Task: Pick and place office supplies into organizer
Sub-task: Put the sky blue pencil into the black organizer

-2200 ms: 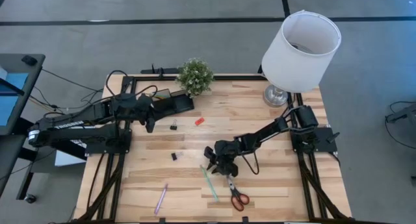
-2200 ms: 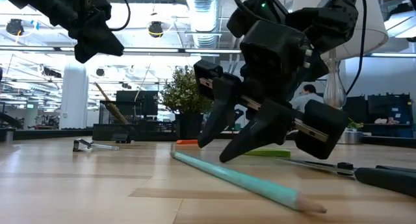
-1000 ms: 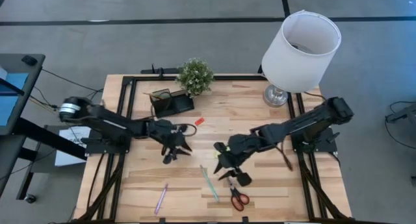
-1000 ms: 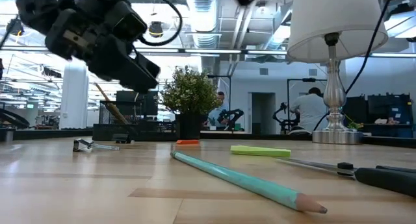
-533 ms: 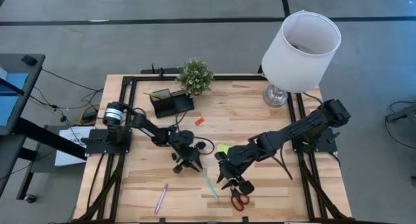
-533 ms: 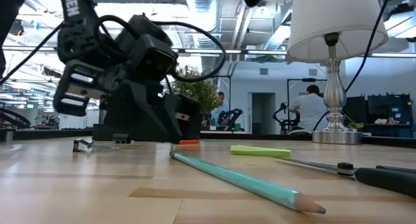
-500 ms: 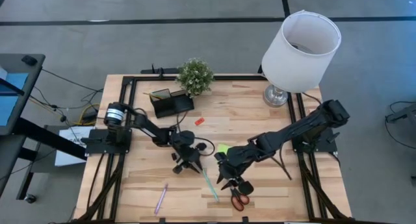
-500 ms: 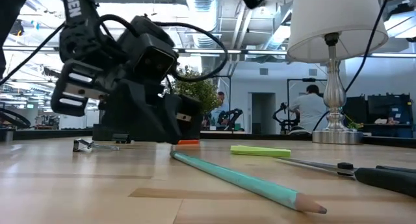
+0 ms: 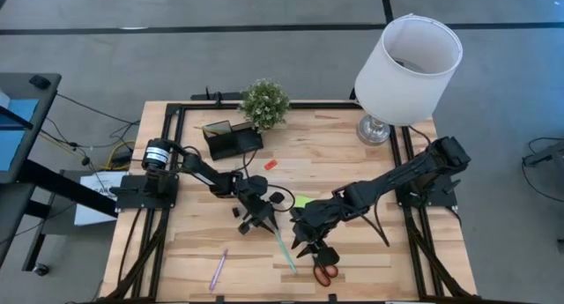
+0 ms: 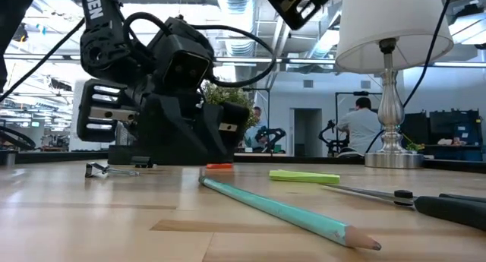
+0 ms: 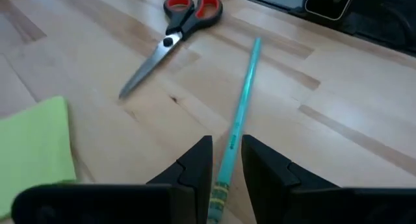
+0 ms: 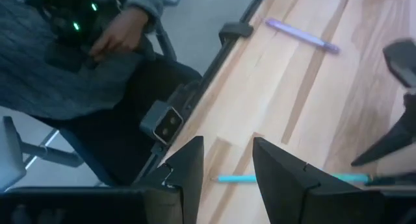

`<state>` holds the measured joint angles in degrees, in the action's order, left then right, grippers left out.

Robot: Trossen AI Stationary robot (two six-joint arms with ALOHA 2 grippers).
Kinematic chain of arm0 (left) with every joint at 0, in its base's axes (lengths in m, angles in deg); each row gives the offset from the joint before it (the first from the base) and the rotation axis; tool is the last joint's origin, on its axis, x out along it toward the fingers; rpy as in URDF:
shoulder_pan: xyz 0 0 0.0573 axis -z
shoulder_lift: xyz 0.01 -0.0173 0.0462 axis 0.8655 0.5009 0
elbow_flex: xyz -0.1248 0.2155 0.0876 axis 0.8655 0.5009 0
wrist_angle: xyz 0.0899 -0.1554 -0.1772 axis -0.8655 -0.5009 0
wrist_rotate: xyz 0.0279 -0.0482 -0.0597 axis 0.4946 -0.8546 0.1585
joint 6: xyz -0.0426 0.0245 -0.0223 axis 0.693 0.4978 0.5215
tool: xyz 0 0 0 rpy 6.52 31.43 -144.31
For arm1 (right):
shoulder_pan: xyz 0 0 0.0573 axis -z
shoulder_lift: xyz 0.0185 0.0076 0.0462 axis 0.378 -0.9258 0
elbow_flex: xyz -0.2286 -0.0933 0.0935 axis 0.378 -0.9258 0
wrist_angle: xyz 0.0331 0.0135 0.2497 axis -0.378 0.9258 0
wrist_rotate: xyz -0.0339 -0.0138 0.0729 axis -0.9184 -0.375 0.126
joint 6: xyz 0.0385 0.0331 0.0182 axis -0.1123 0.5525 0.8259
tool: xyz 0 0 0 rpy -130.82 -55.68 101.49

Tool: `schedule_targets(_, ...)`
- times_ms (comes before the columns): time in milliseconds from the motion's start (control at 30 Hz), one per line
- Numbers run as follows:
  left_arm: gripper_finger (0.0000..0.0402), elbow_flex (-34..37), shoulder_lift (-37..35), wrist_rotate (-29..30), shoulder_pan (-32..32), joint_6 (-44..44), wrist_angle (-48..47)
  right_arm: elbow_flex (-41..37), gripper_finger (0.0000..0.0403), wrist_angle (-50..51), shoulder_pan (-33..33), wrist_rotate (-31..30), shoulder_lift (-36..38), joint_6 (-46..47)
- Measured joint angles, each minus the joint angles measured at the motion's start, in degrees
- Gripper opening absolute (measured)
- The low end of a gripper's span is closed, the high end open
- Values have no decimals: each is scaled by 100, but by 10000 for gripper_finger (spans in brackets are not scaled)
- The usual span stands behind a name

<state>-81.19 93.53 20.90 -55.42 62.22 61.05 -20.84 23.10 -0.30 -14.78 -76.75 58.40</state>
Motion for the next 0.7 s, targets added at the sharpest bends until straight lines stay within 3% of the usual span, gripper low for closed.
schedule_targets(133,75,-185,385,-24,19,1,5,2,127,-163,-46,9,2,0)
schedule_targets(400,75,-807,1293,-628,-38,348,192,2,127,-161,-164,6,2,0)
schedule_targets(700,63,-886,1375,-205,21,555,100,2,127,-155,-345,8,2,-8)
